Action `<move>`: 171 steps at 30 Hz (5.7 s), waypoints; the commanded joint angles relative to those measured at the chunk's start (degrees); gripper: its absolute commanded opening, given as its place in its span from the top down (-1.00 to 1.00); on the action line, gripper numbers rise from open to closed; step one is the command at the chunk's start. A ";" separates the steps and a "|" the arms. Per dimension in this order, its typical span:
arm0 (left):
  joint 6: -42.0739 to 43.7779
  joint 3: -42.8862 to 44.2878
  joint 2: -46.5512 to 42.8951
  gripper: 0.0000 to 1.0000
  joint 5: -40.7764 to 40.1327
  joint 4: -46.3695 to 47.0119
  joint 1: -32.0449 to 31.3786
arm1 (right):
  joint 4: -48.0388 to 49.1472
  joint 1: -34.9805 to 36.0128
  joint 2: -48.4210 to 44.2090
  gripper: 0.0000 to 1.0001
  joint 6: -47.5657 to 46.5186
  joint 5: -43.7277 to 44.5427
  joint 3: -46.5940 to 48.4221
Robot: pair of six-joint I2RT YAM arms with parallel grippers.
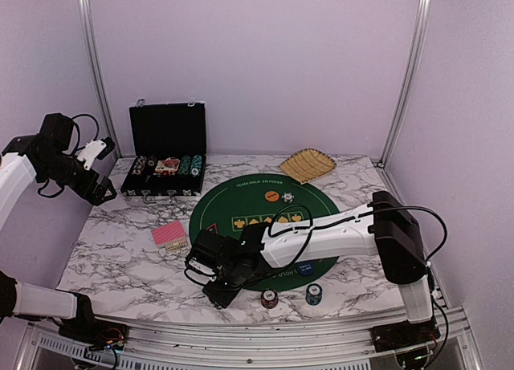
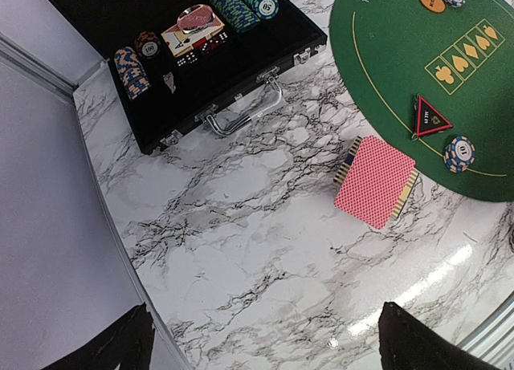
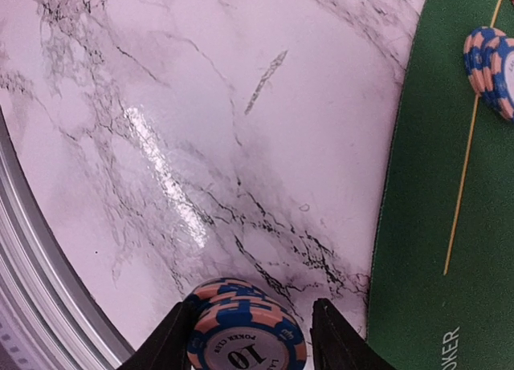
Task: Distribute texas hold em gaming equipment
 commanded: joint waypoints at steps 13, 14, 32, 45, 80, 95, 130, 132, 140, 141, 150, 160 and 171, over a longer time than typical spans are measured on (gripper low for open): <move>0.59 1.41 0.02 -0.98 0.29 -2.04 -0.18 | -1.85 0.79 -3.08 0.28 0.26 -0.09 2.58; 0.60 1.40 -0.08 -0.98 0.33 -2.04 -0.18 | -2.08 0.87 -3.17 0.30 0.34 -0.11 2.74; 0.57 1.44 -0.47 -0.98 0.16 -2.13 -0.18 | -2.24 0.02 -6.96 0.40 2.55 -2.06 2.49; 0.39 1.60 -0.49 -0.98 0.33 -2.13 -0.18 | 0.49 -10.90 -16.79 0.41 3.18 2.06 -12.20; 0.43 2.14 0.24 -0.98 0.65 -2.13 -0.18 | 6.90 -19.51 -21.91 -0.04 3.66 1.66 -30.38; 0.44 2.34 0.52 -0.98 0.64 -2.12 -0.18 | 2.16 -19.49 -24.22 -0.27 3.61 2.62 -23.87; 0.08 2.61 -0.37 -0.98 0.77 -2.13 -0.18 | -7.69 -11.26 -38.83 -0.74 12.92 2.63 -38.80; 0.02 2.56 -0.39 -0.98 0.88 -2.13 -0.18 | -6.84 -11.23 -38.36 -0.71 12.96 2.54 -39.75; -0.09 2.94 -0.11 -0.98 0.86 -2.11 -0.18 | -5.23 -11.23 -38.00 -0.55 12.97 1.82 -41.14; -0.18 3.00 -0.12 -0.98 0.90 -2.15 -0.18 | -5.23 -11.23 -38.00 -0.53 12.93 1.76 -41.15; -0.21 3.06 -0.11 -0.98 0.99 -2.13 -0.18 | -4.72 -11.19 -37.39 -0.37 12.78 1.52 -41.63; 0.04 3.09 -0.07 -0.98 0.90 -2.17 -0.18 | -4.79 -11.17 -36.86 -0.21 12.66 2.18 -41.93; 0.02 2.84 -0.11 -0.98 0.92 -2.15 -0.18 | -5.79 -11.23 -37.25 0.10 12.31 2.59 -40.83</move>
